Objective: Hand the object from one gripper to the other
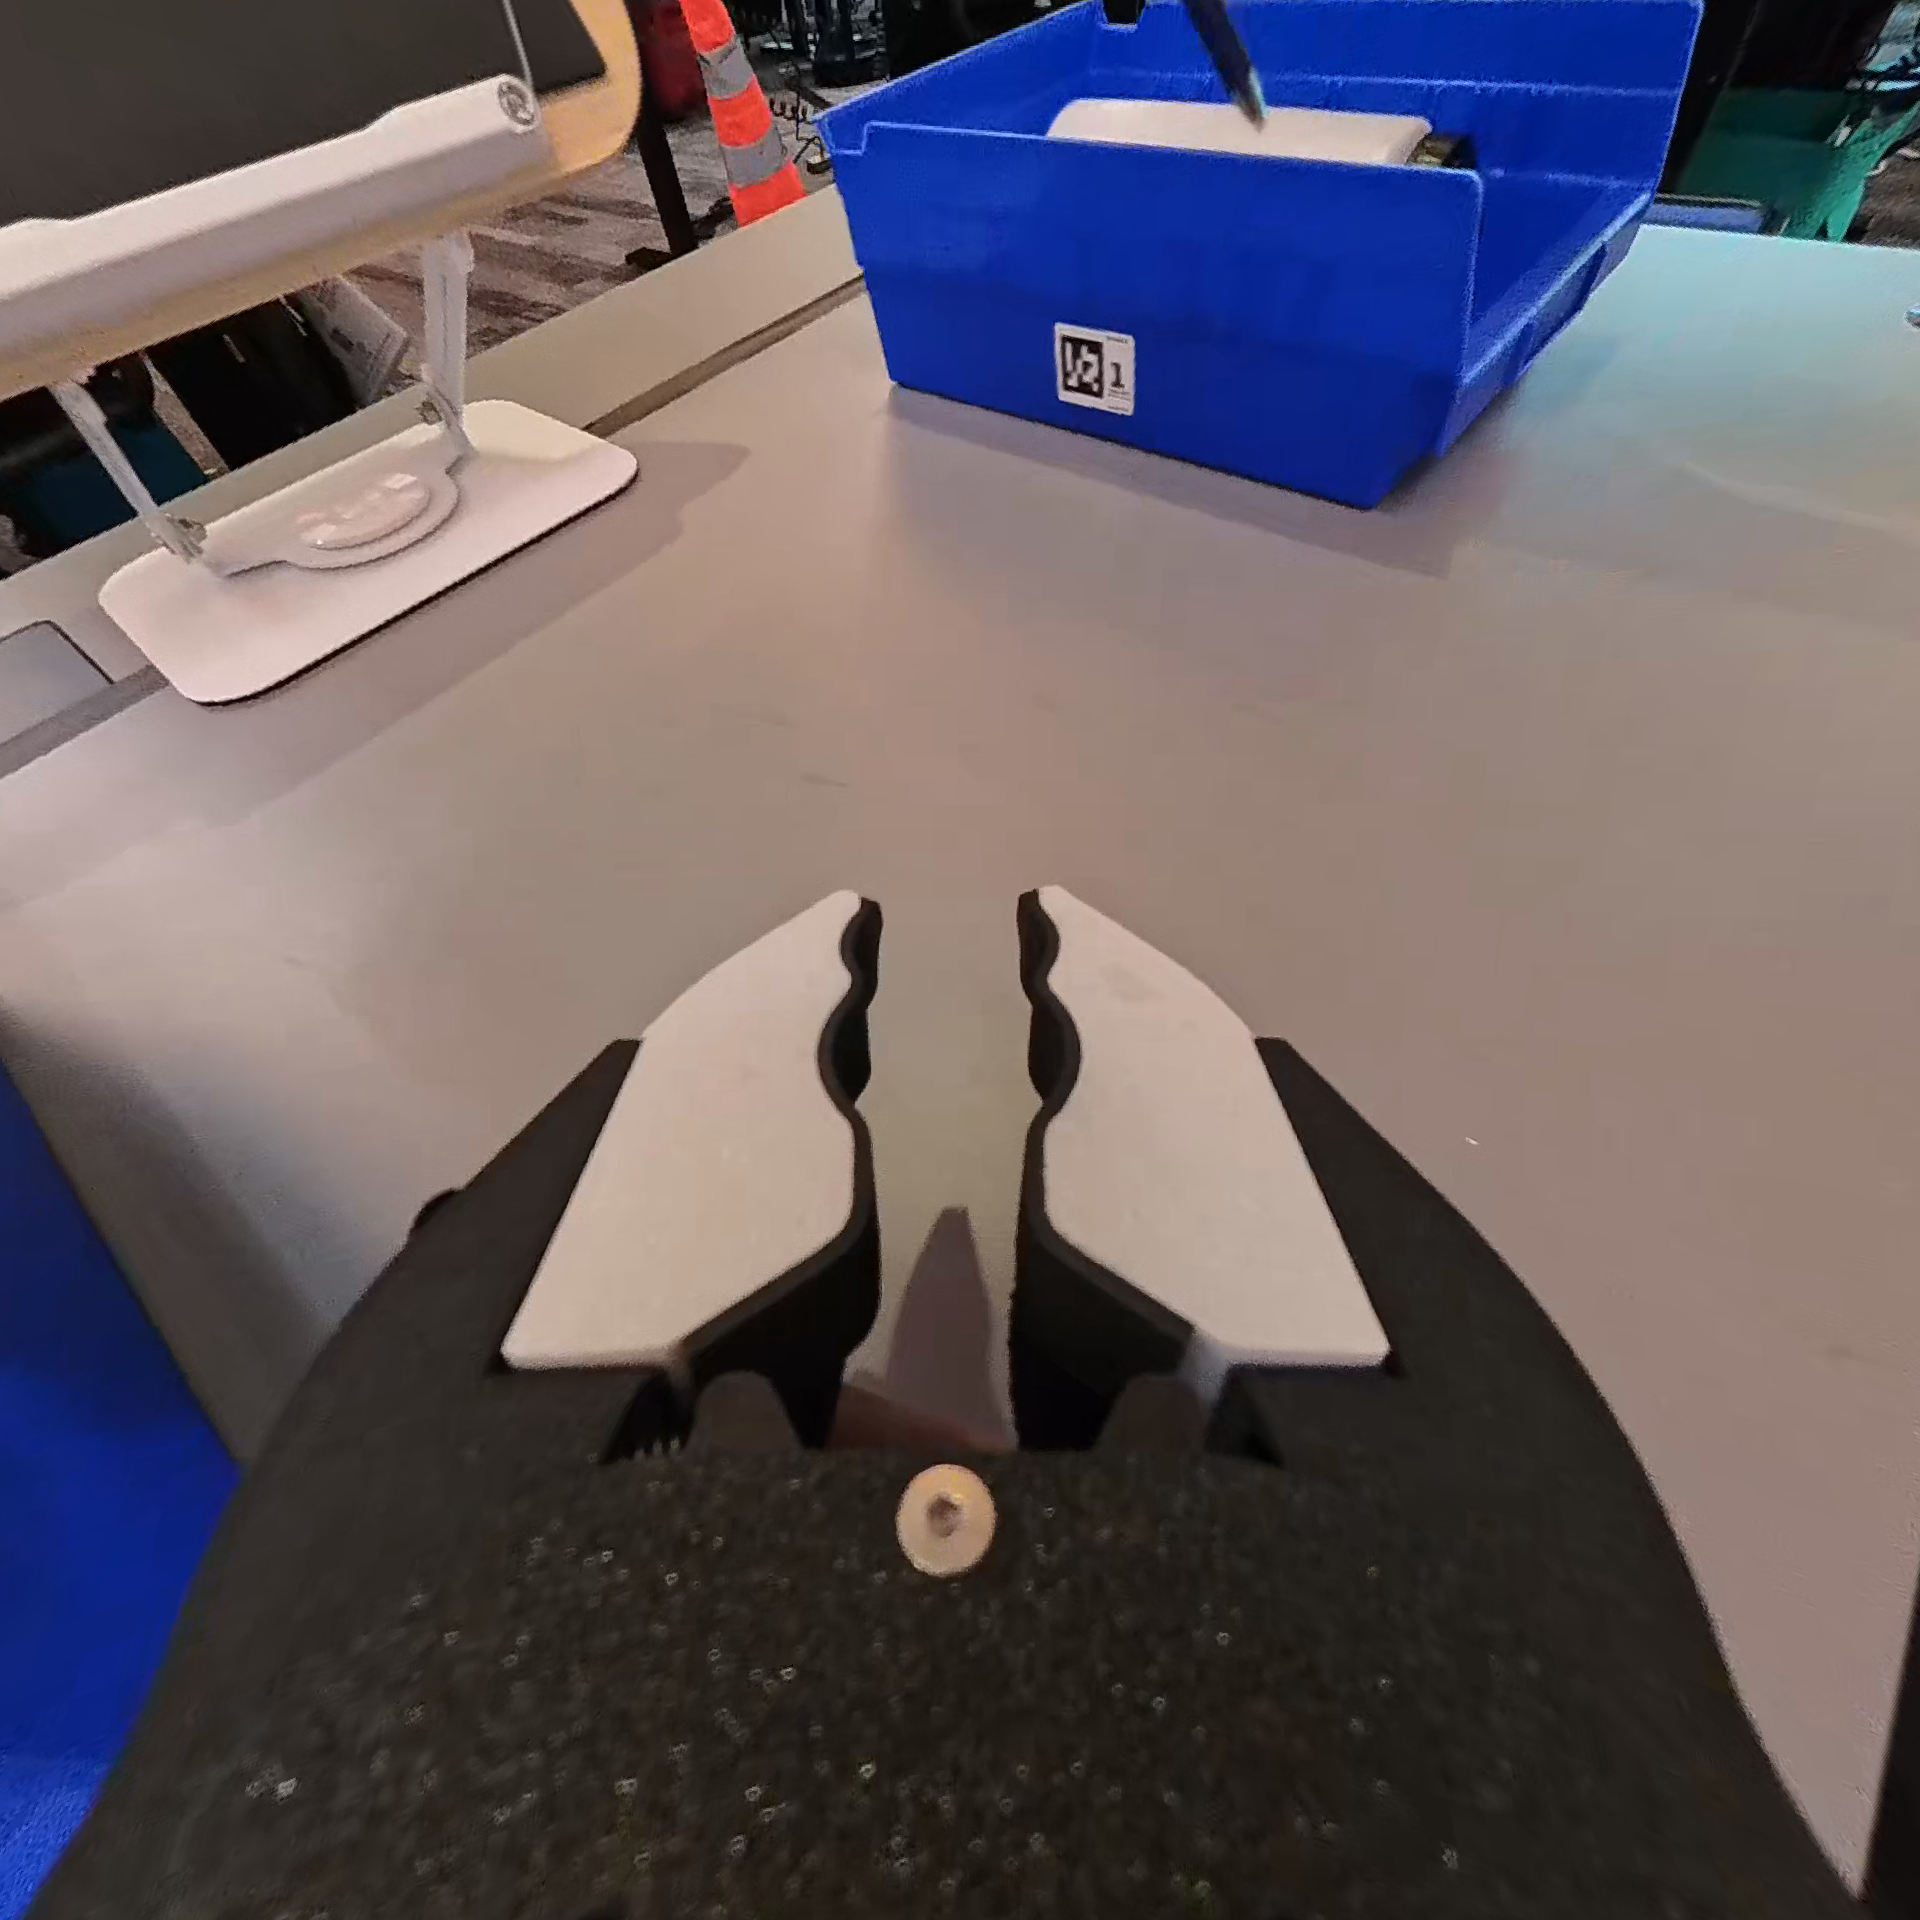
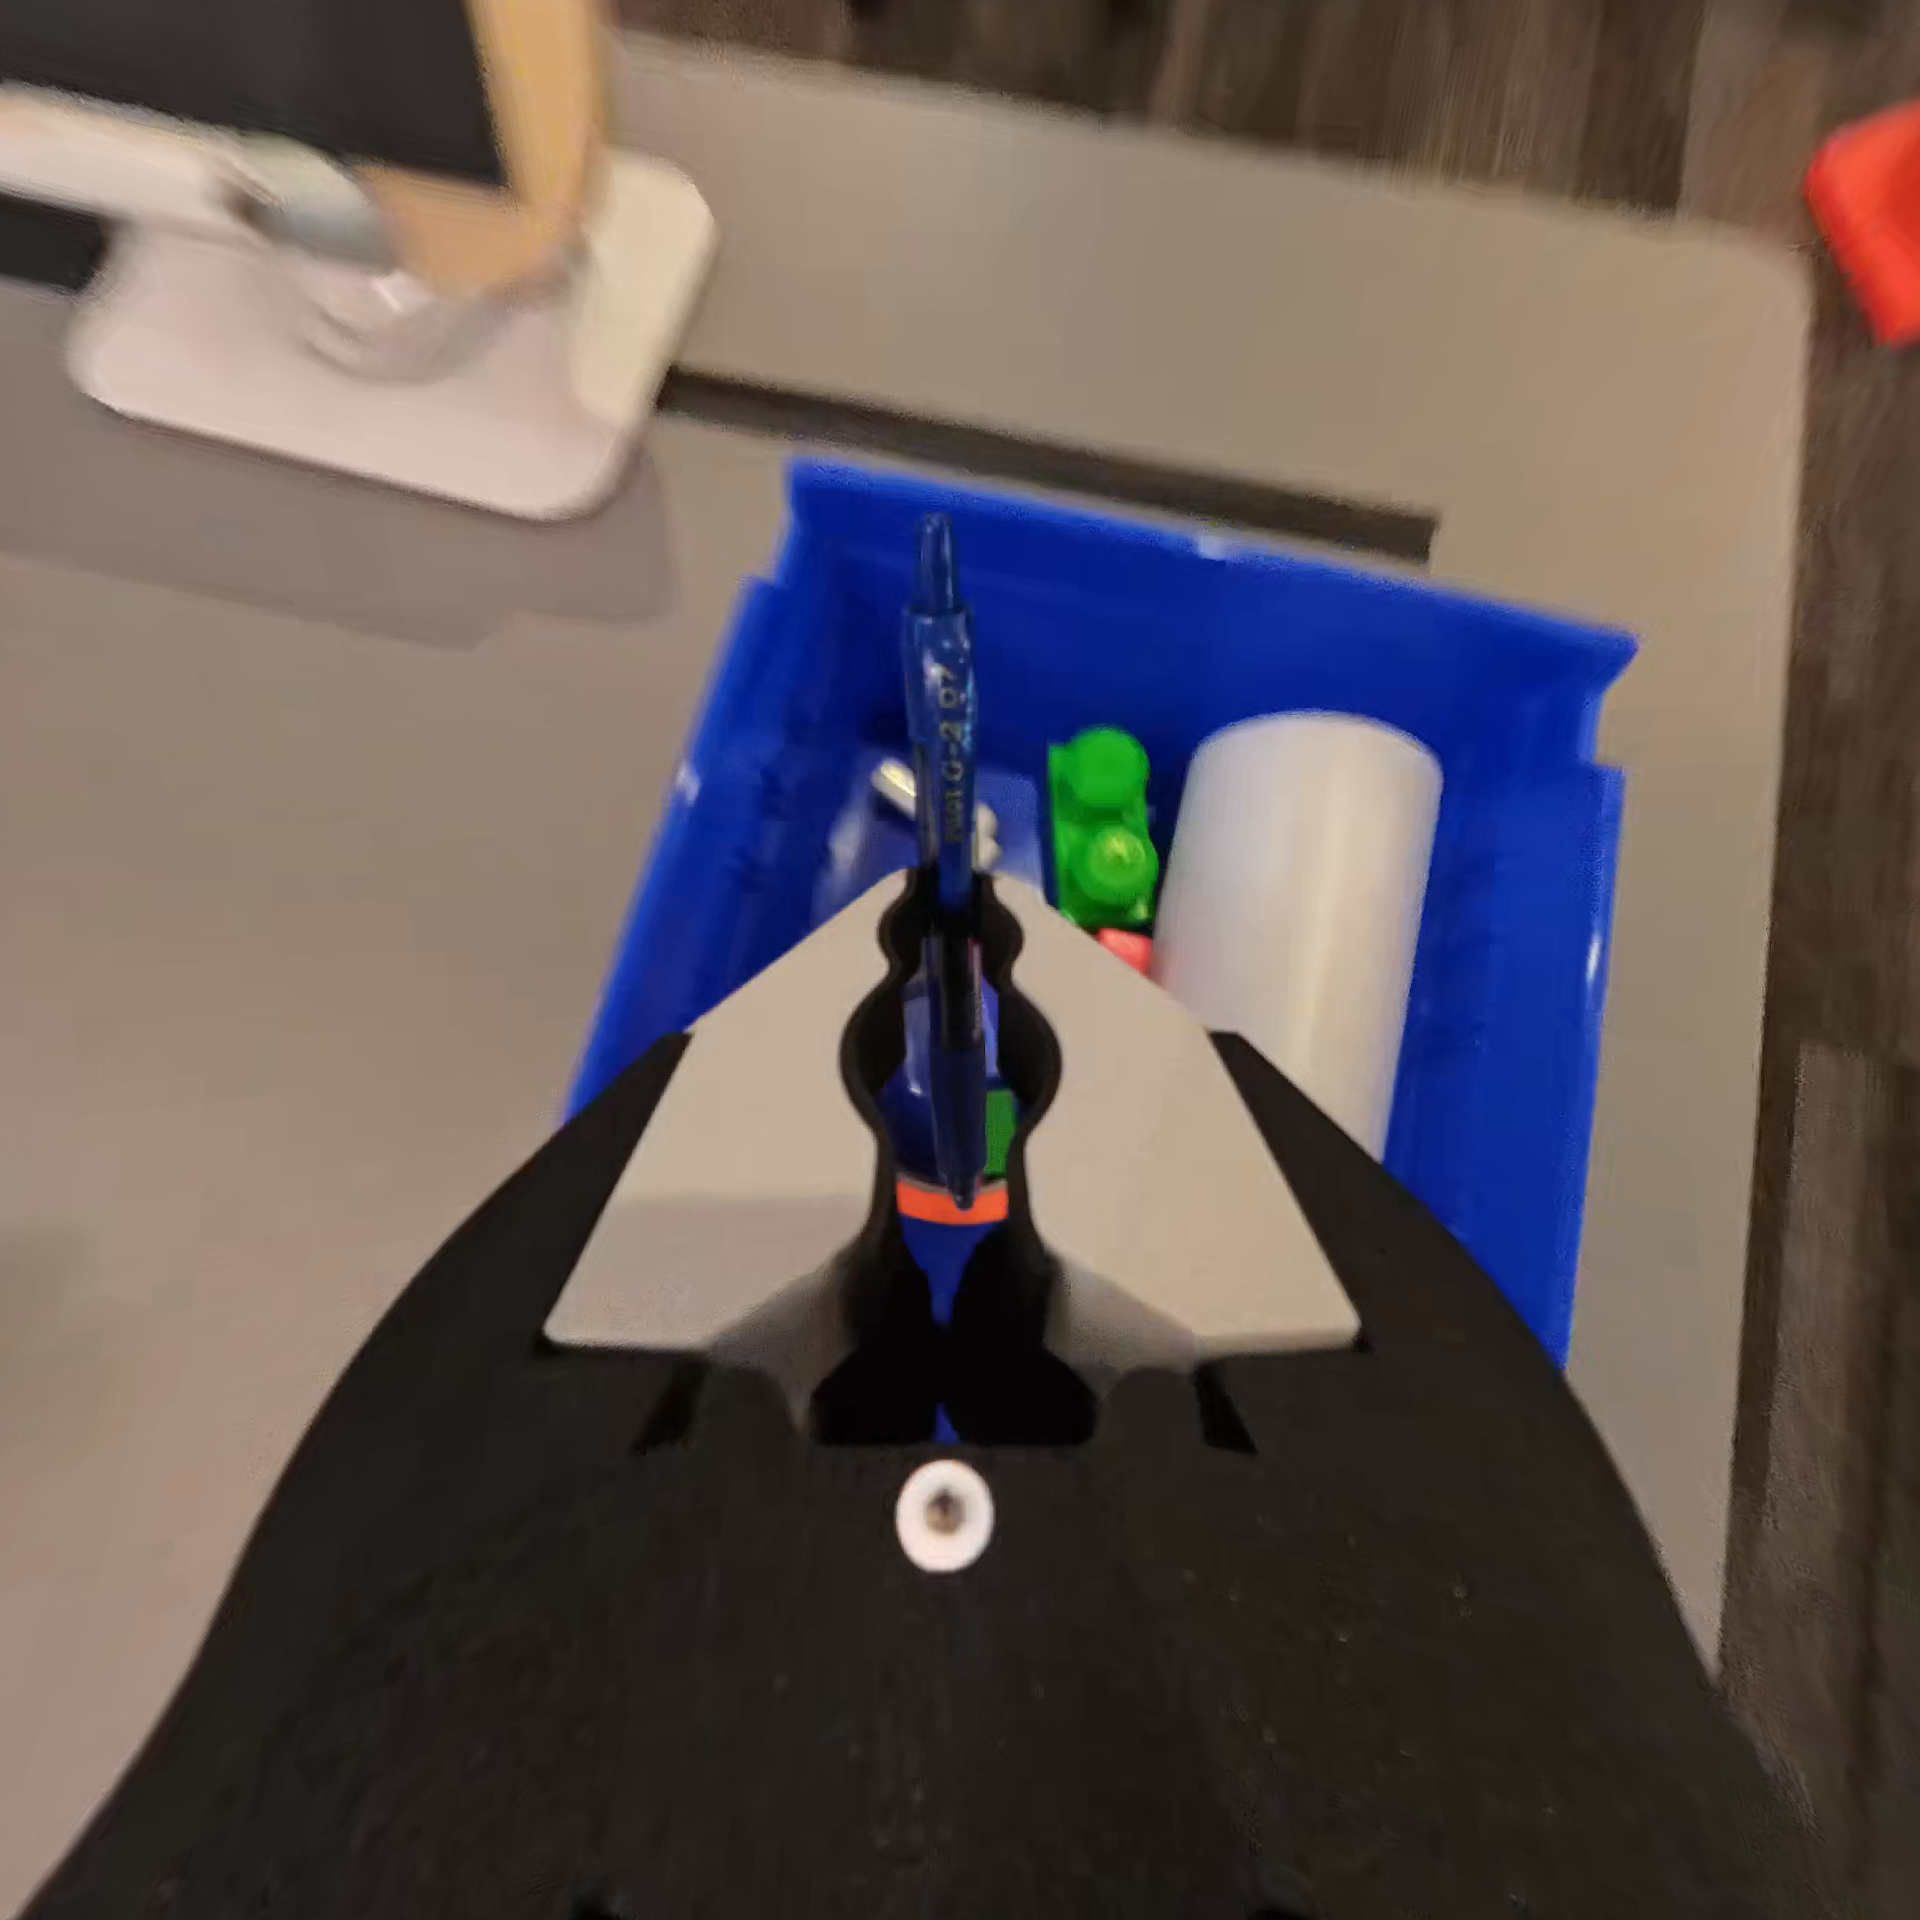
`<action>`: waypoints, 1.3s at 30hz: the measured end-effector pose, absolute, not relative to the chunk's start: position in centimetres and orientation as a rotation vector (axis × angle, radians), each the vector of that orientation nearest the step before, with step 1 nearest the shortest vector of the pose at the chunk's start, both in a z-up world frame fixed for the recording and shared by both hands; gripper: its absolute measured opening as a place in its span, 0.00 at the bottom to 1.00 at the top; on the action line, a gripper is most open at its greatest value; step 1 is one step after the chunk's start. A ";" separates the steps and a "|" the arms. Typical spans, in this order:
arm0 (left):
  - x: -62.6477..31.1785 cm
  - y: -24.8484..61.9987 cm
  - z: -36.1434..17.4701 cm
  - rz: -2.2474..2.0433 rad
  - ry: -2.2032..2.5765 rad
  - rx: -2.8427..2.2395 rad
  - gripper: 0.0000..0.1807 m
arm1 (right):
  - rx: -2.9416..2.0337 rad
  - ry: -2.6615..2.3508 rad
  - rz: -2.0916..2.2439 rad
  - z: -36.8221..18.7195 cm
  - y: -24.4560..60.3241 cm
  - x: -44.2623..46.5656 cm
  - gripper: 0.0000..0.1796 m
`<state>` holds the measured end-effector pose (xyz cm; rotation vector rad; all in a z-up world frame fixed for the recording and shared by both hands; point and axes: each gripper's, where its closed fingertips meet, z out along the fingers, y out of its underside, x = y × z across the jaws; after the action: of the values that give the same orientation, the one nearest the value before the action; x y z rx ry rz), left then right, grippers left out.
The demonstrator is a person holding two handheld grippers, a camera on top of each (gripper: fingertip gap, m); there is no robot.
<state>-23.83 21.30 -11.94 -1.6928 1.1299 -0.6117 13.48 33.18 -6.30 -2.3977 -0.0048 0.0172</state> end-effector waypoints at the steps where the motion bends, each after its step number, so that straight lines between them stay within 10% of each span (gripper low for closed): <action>1: -23.9 21.4 -12.0 -0.609 1.126 -1.698 0.14 | -2.471 0.031 0.020 -8.0 33.4 14.4 0.05; 14: -24.0 20.5 -13.3 -0.638 1.209 -1.736 0.15 | -2.712 0.153 -0.014 -15.9 33.8 15.7 0.14; 26: -44.6 33.2 -7.6 -0.364 0.851 -2.270 0.23 | -1.989 -0.226 0.405 3.2 23.9 1.0 0.27; 39: -47.3 37.0 -16.9 0.127 1.960 -2.384 0.25 | -1.996 -0.901 1.604 -10.7 7.6 -22.8 0.27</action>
<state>-47.32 37.04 -16.86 -2.3837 1.9601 0.1266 -22.83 7.64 -10.69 -1.9955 -0.9008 1.6036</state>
